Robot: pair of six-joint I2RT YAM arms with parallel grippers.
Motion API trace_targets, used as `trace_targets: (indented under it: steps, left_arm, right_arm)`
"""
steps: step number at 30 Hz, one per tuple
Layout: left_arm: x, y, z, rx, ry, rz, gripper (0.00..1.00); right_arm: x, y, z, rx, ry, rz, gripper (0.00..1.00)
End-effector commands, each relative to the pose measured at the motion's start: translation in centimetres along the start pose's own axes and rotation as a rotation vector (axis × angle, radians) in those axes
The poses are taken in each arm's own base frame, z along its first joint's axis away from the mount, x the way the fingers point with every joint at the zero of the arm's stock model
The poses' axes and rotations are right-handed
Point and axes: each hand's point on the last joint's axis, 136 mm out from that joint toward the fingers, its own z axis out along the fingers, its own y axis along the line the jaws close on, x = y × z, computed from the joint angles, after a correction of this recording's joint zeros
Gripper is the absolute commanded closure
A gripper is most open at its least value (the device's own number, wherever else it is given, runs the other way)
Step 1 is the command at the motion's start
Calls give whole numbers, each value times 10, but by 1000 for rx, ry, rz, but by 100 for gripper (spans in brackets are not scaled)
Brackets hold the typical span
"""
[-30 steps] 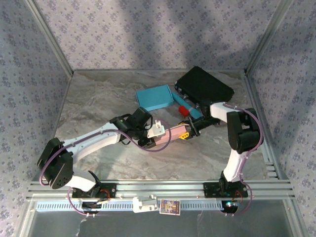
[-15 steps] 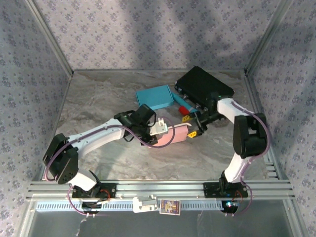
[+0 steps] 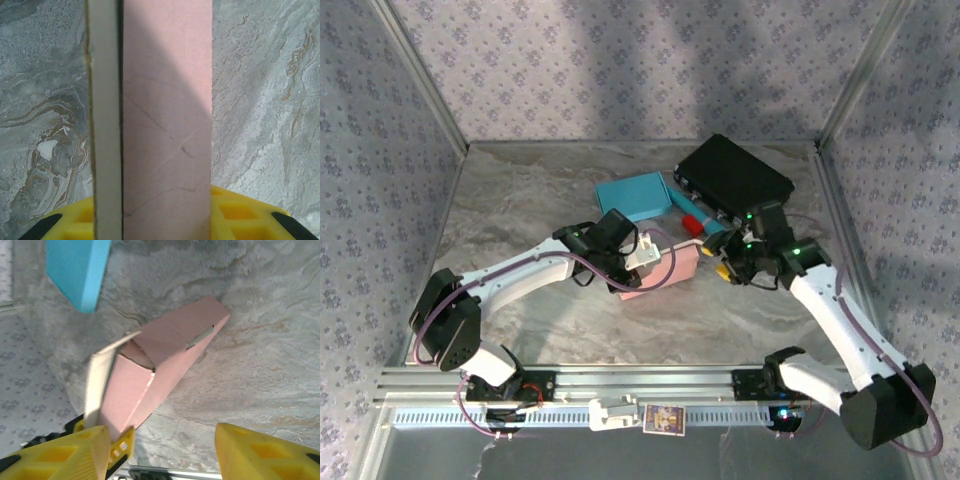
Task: Fold the paper box
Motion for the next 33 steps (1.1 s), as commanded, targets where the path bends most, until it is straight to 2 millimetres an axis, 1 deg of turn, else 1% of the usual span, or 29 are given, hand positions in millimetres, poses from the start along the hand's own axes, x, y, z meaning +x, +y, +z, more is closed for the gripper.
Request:
trace_targets:
  steps: [1,2,3,6,8,9,11,16,18,20,22,25,31,33]
  left_arm:
    - [10,-6,4,31,59,-31,67]
    - [15,-8,3,38,82,-34,67]
    - [15,-8,2,39,84,-32,67]
    - [14,-8,2,41,88,-26,66]
    - [13,-8,2,39,89,-24,66]
    - [13,-8,2,37,91,-23,66]
    - [11,-8,2,34,89,-20,65]
    - [9,-9,5,31,91,-13,63]
    - [8,-9,4,25,89,-12,63]
    - [7,-9,3,20,85,-14,62]
    - [5,-9,3,17,80,-15,61]
    - [4,-8,3,12,77,-20,61]
    - [3,-6,4,-2,77,-24,63]
    - [3,-5,3,-8,77,-22,64]
  right_arm:
    - [-4,13,23,-15,-59,-56,38]
    - [-2,17,25,-15,-58,-70,37]
    - [-1,19,27,-9,-61,-81,37]
    - [0,18,35,7,-66,-69,37]
    - [0,8,40,50,-60,-49,41]
    - [-1,7,42,58,-56,-50,42]
    - [-2,0,46,93,-62,-52,43]
    - [-4,-8,56,150,-54,-51,51]
    - [-3,-14,58,182,-47,-40,57]
    - [-3,-16,59,194,-41,-37,58]
    - [-3,-17,61,202,-36,-35,60]
    - [-2,-15,60,194,-35,-32,61]
    - [-2,-11,58,190,-33,-35,76]
    - [-2,-9,58,189,-26,-45,77]
